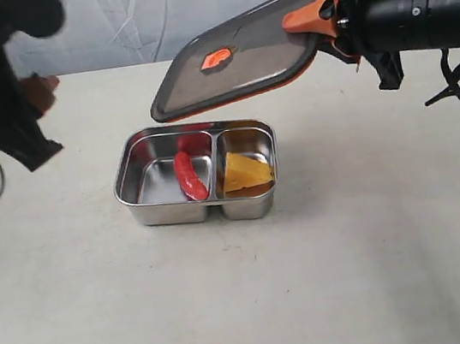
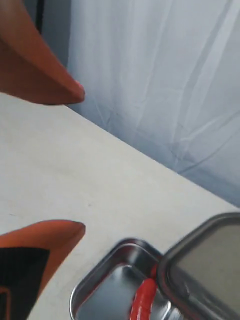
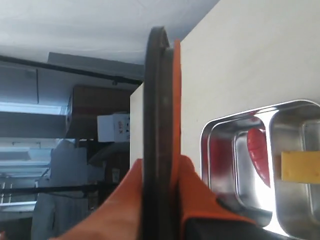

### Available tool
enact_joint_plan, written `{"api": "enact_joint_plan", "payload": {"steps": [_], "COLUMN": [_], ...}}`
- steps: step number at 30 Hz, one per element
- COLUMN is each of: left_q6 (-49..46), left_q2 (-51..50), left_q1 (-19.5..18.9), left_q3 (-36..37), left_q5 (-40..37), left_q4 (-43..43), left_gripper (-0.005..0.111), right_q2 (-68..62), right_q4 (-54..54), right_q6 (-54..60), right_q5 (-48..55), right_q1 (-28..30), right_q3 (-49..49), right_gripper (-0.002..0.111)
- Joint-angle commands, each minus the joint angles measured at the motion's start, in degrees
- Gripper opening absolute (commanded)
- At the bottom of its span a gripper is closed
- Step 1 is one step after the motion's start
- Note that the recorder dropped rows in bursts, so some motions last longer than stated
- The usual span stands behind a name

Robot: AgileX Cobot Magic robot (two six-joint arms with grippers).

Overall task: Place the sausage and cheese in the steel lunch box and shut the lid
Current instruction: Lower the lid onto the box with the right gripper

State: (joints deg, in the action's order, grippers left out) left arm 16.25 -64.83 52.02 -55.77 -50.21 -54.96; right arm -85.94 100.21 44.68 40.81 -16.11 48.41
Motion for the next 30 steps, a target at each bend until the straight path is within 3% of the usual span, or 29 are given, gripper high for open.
{"api": "enact_joint_plan", "payload": {"steps": [1, 6, 10, 18, 30], "left_q6": [1.9, 1.9, 1.8, 1.5, 1.5], "left_q2": [7.1, 14.4, 20.0, 27.5, 30.2], "left_q1": [-3.8, -8.5, -10.8, -11.4, -11.4], "left_q3": [-0.2, -0.2, -0.2, -0.2, -0.2], "left_q5": [-3.3, -3.6, -5.6, -10.9, -11.0], "left_q4": [-0.2, -0.2, -1.2, -2.7, -3.5], "left_gripper": [0.063, 0.063, 0.061, 0.059, 0.059], "right_q2": [-5.6, -14.6, -20.8, -28.5, -33.8], "right_q4": [-0.3, -0.3, -0.3, -0.3, -0.3], "right_q6": [5.9, 14.0, 17.2, 17.9, 17.9], "right_q5": [12.3, 22.6, 24.1, 24.9, 25.9], "right_q1": [4.0, 4.1, 4.1, 4.1, 1.1], "right_q3": [0.0, 1.2, 4.5, 11.5, 11.7], "right_gripper": [-0.001, -0.001, -0.001, -0.001, -0.001]}}
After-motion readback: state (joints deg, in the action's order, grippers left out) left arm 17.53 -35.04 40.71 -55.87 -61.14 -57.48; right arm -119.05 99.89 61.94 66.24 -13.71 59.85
